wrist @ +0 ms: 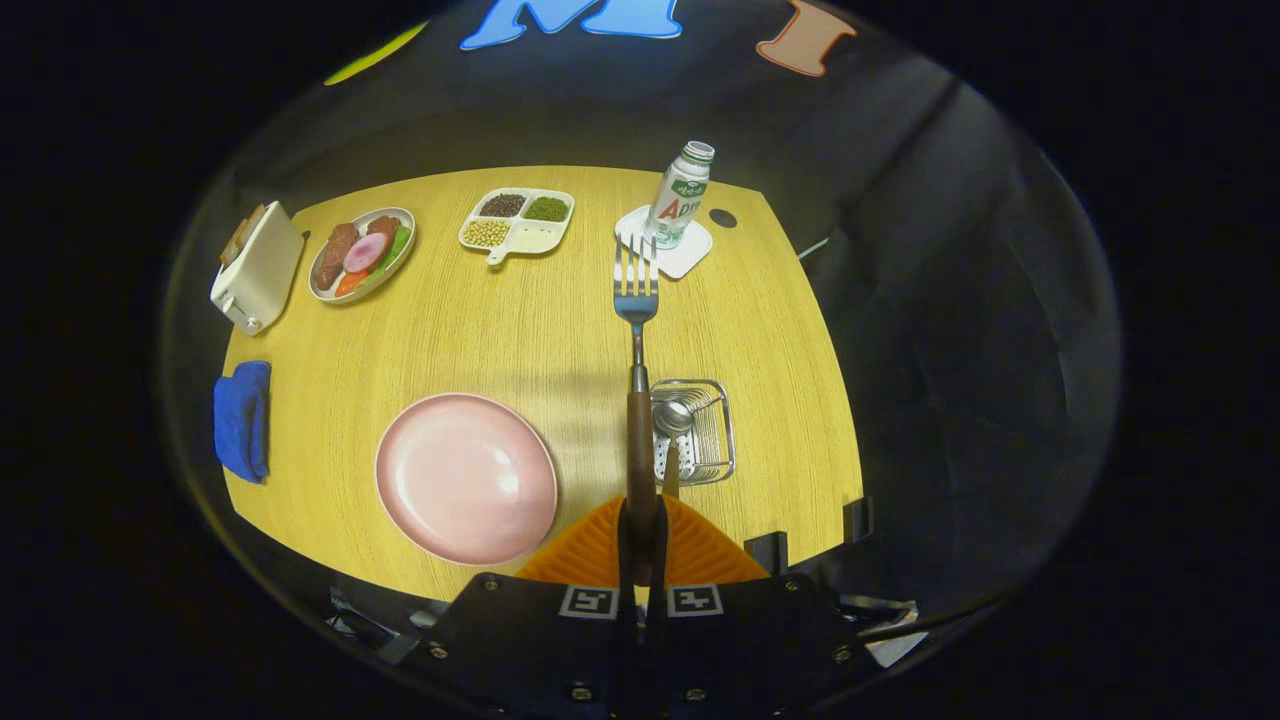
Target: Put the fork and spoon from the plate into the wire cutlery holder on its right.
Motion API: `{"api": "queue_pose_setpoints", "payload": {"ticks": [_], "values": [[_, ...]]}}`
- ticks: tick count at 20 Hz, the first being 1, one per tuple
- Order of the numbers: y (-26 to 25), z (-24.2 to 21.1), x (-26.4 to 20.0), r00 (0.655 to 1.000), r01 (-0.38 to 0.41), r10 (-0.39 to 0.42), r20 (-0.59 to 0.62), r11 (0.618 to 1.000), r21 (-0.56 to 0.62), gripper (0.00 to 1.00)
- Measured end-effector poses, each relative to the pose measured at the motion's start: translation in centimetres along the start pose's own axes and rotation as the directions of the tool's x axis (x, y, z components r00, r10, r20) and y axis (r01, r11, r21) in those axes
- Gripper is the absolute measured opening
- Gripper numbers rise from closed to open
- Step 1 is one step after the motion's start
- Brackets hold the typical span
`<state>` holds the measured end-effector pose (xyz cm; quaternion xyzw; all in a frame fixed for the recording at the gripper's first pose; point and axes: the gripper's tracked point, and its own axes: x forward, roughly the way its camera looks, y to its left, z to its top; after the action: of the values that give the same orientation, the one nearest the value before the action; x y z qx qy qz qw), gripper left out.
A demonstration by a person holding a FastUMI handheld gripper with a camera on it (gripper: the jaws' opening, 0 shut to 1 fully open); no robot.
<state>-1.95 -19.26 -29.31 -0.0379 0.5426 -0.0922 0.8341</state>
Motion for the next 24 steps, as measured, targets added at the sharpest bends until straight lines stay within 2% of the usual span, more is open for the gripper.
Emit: {"api": "queue_pose_setpoints", "payload": {"ticks": [4,7,14,24], "values": [[-0.7,-0.5,0.4,0.999,0.016,-0.015,-0.028,1.0,0.022,0.04],[-2.1,-1.2,0.8,0.996,0.056,-0.053,-0.065,0.997,0.045,0.04],[-3.2,-2.7,2.3,0.987,0.073,-0.058,-0.148,0.993,0.096,0.04],[-3.4,-8.0,4.0,0.961,0.07,-0.038,-0.274,0.992,0.107,0.04]]}}
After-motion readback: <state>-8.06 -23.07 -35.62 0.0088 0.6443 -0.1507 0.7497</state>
